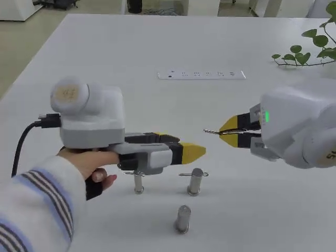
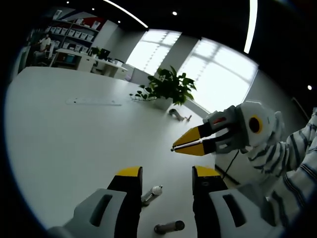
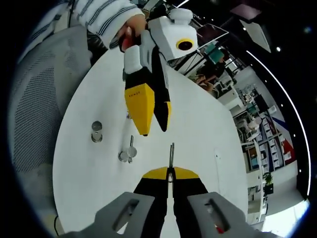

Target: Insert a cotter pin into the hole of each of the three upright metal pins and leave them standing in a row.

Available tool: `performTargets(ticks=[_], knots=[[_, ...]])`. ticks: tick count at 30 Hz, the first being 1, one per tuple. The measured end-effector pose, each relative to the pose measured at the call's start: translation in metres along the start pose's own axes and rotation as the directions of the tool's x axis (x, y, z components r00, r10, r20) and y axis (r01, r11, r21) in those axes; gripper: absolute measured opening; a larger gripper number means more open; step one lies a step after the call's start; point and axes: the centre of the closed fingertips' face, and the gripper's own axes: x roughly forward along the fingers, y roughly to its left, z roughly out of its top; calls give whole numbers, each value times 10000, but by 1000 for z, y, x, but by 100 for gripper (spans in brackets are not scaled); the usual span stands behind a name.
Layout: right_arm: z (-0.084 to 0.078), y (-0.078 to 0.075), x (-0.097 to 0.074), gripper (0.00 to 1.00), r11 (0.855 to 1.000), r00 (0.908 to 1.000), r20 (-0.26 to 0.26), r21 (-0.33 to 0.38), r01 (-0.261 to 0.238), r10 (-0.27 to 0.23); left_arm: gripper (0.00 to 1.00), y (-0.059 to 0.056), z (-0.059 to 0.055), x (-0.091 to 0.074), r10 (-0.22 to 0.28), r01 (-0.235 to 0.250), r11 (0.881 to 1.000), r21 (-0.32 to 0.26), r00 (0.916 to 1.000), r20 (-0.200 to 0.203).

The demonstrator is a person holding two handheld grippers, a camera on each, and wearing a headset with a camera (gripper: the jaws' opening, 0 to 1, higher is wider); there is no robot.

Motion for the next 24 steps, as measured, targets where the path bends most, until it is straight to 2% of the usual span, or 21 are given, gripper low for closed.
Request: performTargets(ticks=[4, 8, 12, 24], knots=[[9, 5, -1, 0, 9999, 9999, 125, -101, 75, -73, 29, -5, 3, 4, -213, 215, 9996, -167, 9997, 122], [14, 10, 0, 0, 9999, 9999, 167, -171, 22, -20, 26, -8, 3, 5, -337, 338, 9993, -171, 9994, 32], [17, 14, 1, 0, 9998, 9996, 272, -148, -114, 118, 16, -10, 4, 4, -465, 467, 9985, -297, 9989, 67], [24, 16, 4, 0, 9994, 9984, 469, -153, -308, 315, 1, -7, -1, 8, -461, 455, 9978, -485, 9989, -109]])
